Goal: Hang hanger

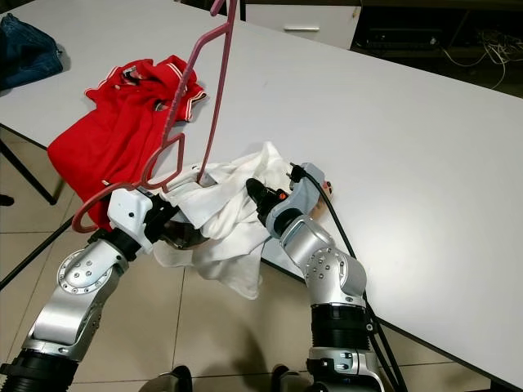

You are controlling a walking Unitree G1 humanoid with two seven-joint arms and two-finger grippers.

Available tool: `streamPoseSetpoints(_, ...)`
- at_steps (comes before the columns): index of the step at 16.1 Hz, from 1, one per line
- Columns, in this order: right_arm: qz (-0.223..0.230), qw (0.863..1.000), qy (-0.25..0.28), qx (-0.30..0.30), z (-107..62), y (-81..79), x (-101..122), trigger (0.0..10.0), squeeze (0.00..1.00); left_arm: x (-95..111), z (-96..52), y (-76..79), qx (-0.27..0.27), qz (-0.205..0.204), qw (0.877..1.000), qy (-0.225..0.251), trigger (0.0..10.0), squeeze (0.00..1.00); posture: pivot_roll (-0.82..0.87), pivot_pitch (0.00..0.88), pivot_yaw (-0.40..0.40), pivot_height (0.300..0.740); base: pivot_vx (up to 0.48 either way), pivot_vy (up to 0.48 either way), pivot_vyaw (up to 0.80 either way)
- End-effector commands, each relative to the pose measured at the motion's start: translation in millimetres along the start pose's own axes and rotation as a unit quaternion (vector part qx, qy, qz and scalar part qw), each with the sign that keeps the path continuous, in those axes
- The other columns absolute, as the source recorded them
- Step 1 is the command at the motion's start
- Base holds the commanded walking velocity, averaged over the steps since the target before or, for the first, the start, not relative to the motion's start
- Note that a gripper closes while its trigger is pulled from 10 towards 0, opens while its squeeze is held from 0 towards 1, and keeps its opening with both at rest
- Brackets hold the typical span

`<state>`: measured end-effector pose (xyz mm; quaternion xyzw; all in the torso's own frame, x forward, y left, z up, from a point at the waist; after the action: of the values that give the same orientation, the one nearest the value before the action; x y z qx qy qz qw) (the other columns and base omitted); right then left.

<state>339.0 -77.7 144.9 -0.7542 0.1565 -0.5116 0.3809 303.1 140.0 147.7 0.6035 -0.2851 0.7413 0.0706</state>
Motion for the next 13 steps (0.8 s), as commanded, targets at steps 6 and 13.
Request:
streamPoseSetpoints(6,0.097,0.990,0.102,-0.011,8.0,12.1,27,10.0,0.00,-31,-9.2,11.5,-0.030,-0.012,0.997,-0.073,10.0,0.00,0.09,0.161,0.023,0.740,0.000,0.000,0.00)
streamPoseSetpoints(13,0.100,0.987,0.129,0.008,18.3,11.4,36,10.0,0.98,-31,-9.2,12.4,-0.031,-0.012,0.997,-0.070,10.0,0.00,0.10,0.163,0.018,0.740,0.000,0.000,0.00)
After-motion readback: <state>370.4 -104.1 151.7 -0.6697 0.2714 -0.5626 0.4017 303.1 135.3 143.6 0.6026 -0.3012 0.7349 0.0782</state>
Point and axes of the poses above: a point about 5 cm out from each wrist's last joint towards the gripper, its own z axis pointing out of the wrist towards the gripper, its own x axis along the axis of the wrist's last joint, y = z × x, the point moved 1 cm from there along z, pointing out of the wrist towards the gripper, and after that the axes turned 3 degrees about z, right-handed, at the moved point
